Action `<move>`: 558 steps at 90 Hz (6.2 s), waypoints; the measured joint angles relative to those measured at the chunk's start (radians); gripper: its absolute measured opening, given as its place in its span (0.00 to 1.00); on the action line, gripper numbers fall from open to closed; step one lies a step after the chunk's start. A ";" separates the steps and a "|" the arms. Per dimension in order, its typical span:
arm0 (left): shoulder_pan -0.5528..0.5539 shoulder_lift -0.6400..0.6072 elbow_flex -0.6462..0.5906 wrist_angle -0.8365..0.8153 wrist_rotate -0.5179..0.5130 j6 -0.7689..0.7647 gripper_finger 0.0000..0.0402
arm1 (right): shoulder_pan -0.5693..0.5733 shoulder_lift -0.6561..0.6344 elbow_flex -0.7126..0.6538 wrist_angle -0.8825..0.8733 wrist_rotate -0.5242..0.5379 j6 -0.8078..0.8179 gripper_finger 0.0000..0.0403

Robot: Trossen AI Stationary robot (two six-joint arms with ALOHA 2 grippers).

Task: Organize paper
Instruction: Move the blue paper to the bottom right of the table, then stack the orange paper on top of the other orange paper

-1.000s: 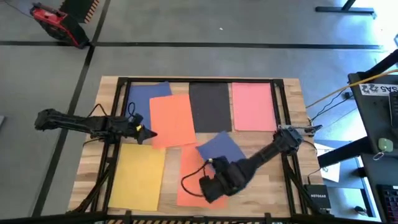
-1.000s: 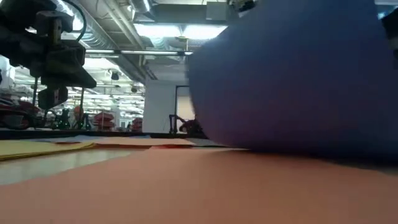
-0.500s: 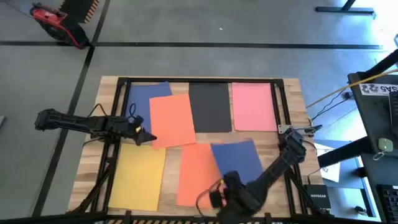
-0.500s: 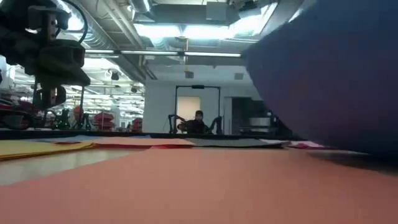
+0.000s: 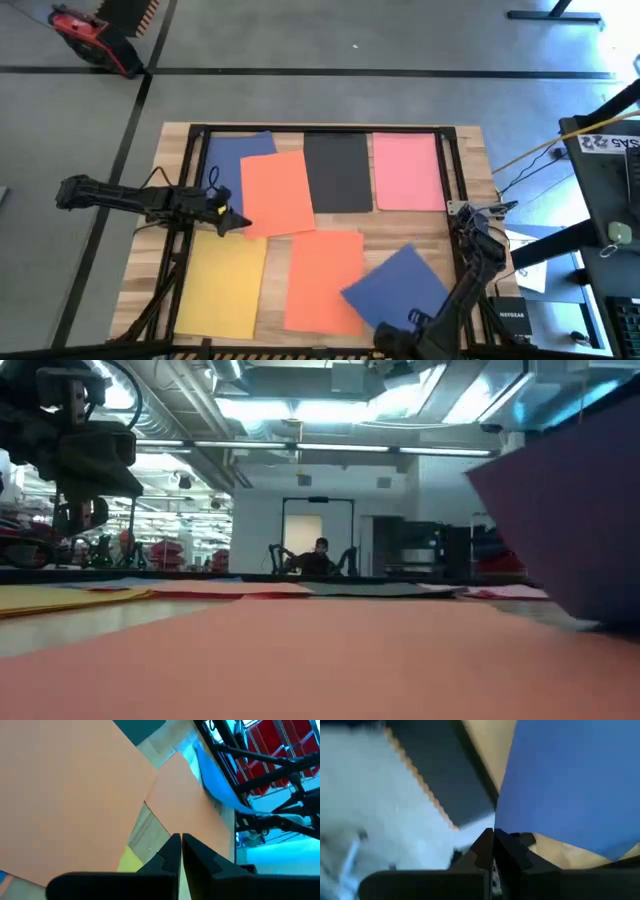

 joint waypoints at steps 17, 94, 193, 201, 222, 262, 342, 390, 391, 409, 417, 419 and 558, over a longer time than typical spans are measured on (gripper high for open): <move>0.000 0.000 0.000 0.000 0.000 0.000 0.00 | 0.031 0.000 -0.010 -0.022 -0.108 -0.238 0.00; 0.002 0.000 0.000 0.000 -0.012 -0.006 0.00 | 0.188 0.002 -0.440 -0.069 -0.221 -0.653 0.00; 0.003 0.000 0.000 0.045 -0.083 -0.027 0.00 | 0.178 0.000 -0.221 -0.030 -0.166 -0.416 0.33; 0.003 0.000 0.000 0.047 -0.075 -0.022 0.00 | 0.161 0.000 -0.169 -0.030 -0.156 -0.405 0.30; 0.002 0.000 0.000 0.047 -0.074 -0.007 0.00 | 0.099 0.000 -0.129 -0.042 -0.130 -0.370 0.04; 0.002 0.000 0.000 0.048 -0.067 -0.027 0.00 | -0.113 0.000 -0.287 -0.007 0.169 0.272 0.00; 0.004 0.000 0.000 0.054 -0.065 -0.080 0.00 | -0.225 0.002 -0.492 0.129 0.056 1.012 0.00; 0.005 0.000 0.000 0.049 -0.065 -0.054 0.00 | -0.236 -0.008 -0.661 0.175 -0.025 1.004 0.00; 0.005 0.000 0.000 0.049 -0.065 -0.054 0.00 | -0.236 -0.008 -0.660 0.173 -0.021 0.997 0.00; 0.005 0.000 0.000 0.048 -0.065 -0.048 0.00 | -0.242 -0.015 -0.653 0.159 0.081 0.854 0.00; 0.005 0.000 0.000 0.048 -0.065 -0.048 0.00 | -0.241 -0.014 -0.653 0.162 0.114 0.827 0.00; 0.005 0.000 0.000 0.048 -0.065 -0.049 0.00 | -0.241 -0.014 -0.653 0.162 0.115 0.827 0.00; 0.005 0.000 0.086 0.050 -0.064 0.102 0.00 | -0.268 -0.187 -0.659 -0.044 0.259 0.770 0.00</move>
